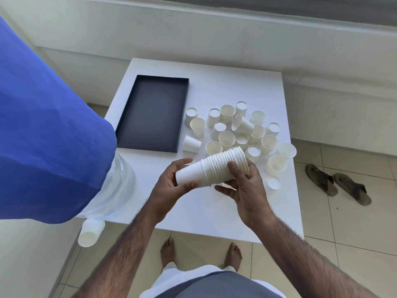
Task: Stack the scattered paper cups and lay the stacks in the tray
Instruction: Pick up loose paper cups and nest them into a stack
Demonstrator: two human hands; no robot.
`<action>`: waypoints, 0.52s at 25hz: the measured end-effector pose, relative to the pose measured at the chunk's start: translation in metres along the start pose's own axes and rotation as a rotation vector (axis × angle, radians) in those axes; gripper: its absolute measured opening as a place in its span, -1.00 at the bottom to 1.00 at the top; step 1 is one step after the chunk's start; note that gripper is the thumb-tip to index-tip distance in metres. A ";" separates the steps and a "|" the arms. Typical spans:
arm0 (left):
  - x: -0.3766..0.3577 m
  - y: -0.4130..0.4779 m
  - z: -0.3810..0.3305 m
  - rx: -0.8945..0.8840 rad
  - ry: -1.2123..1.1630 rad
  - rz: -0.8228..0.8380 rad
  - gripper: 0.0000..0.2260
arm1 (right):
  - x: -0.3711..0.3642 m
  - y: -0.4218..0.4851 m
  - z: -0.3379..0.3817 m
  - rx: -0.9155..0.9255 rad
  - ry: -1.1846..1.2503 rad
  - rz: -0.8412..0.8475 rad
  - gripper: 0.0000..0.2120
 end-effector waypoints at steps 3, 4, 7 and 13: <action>-0.008 -0.001 0.002 0.005 -0.060 -0.027 -0.47 | -0.004 -0.005 -0.005 0.005 -0.025 0.040 -0.59; -0.011 -0.002 0.003 0.005 -0.075 -0.030 -0.49 | -0.004 -0.005 -0.004 0.009 -0.034 0.043 -0.62; -0.012 -0.005 0.006 0.010 -0.081 -0.042 -0.50 | -0.004 -0.002 0.000 0.033 -0.115 0.033 -0.59; -0.007 -0.007 0.003 0.049 -0.134 -0.079 -0.40 | -0.006 0.006 0.014 0.146 -0.353 -0.004 -0.48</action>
Point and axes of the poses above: each hand's wrist, its own y-axis towards the middle knuckle, its own x-axis out of the back of the hand, z = x × y, the point moved 4 cm from there along y, towards the middle knuckle, and after that the axes turned 10 degrees about -x, right-handed, at the moved point
